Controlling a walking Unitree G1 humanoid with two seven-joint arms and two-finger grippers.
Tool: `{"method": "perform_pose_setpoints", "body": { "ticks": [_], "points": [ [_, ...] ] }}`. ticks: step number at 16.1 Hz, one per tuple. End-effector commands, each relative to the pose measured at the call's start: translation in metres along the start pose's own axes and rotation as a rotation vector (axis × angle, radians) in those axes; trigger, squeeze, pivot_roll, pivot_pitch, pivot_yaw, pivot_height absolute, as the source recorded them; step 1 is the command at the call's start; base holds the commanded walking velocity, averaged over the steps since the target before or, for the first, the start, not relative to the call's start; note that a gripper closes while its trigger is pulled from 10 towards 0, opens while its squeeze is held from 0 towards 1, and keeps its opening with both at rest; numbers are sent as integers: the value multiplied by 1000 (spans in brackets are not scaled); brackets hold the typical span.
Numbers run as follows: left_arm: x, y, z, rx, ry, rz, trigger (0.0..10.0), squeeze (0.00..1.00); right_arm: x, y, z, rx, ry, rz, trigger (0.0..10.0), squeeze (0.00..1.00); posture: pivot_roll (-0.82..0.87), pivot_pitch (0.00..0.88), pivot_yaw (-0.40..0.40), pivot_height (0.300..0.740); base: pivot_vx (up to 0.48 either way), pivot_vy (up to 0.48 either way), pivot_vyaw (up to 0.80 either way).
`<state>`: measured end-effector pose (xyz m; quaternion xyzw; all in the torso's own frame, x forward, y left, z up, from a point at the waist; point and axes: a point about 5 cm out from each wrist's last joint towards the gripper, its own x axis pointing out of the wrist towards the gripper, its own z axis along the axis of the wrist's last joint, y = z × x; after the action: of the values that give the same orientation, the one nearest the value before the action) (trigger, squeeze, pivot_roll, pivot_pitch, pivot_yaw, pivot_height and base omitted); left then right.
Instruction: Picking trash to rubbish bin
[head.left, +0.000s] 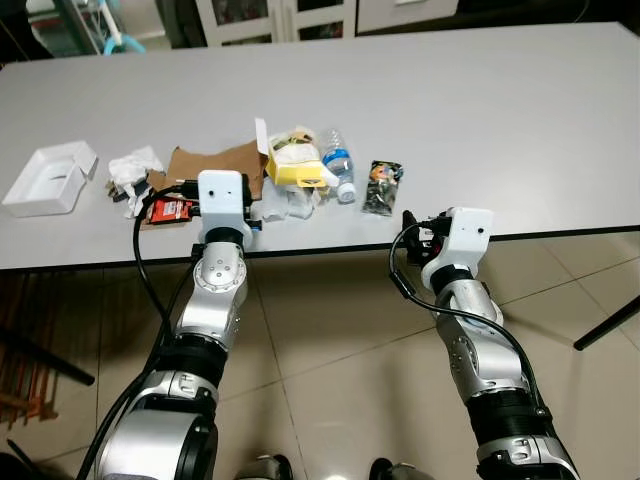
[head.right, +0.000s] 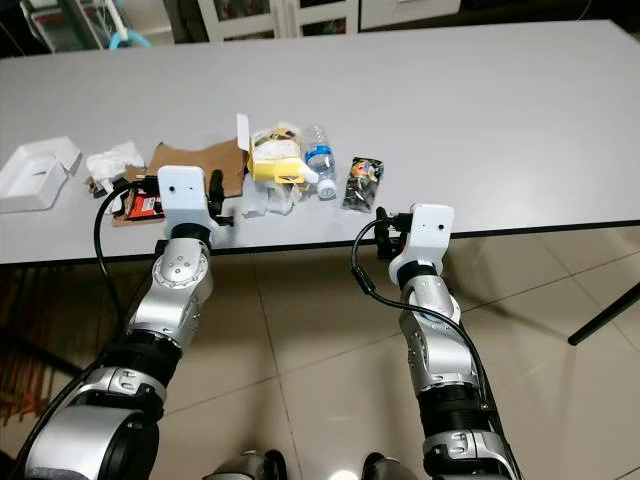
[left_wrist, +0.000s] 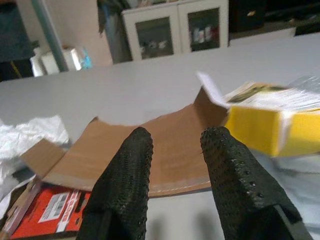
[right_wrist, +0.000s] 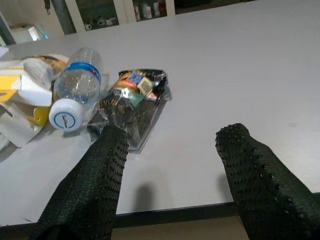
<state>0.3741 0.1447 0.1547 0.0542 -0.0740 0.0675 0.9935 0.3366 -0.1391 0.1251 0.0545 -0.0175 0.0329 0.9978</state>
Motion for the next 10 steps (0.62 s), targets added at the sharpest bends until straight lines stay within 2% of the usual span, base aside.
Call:
{"method": "perform_pose_setpoints", "body": {
  "ticks": [1,3,4,6,8,10],
  "points": [
    [4,1,3,4,2,23,10000,1000,-2,2,0,3,4,12,10000,0,-57,117,56,740,0,0,0],
    [7,-3,6,-16,-1,8,10000,1000,-2,3,0,2,5,15,10000,0,-59,120,55,740,0,0,0],
    [12,-8,13,-46,-19,-26,10000,0,-4,5,-1,3,6,21,10000,0,-64,125,56,740,0,0,0],
    [16,-10,20,-57,-45,-51,10000,0,-6,7,-1,5,6,33,10000,0,-67,131,55,740,0,0,0],
    [26,-9,34,-52,-73,-70,10000,0,-6,17,12,39,-18,82,10000,0,-78,151,56,740,0,0,0],
    [32,-7,40,-48,-73,-71,10000,0,-5,22,24,55,-40,135,10000,0,-88,168,53,740,0,0,0]
  ]
}}
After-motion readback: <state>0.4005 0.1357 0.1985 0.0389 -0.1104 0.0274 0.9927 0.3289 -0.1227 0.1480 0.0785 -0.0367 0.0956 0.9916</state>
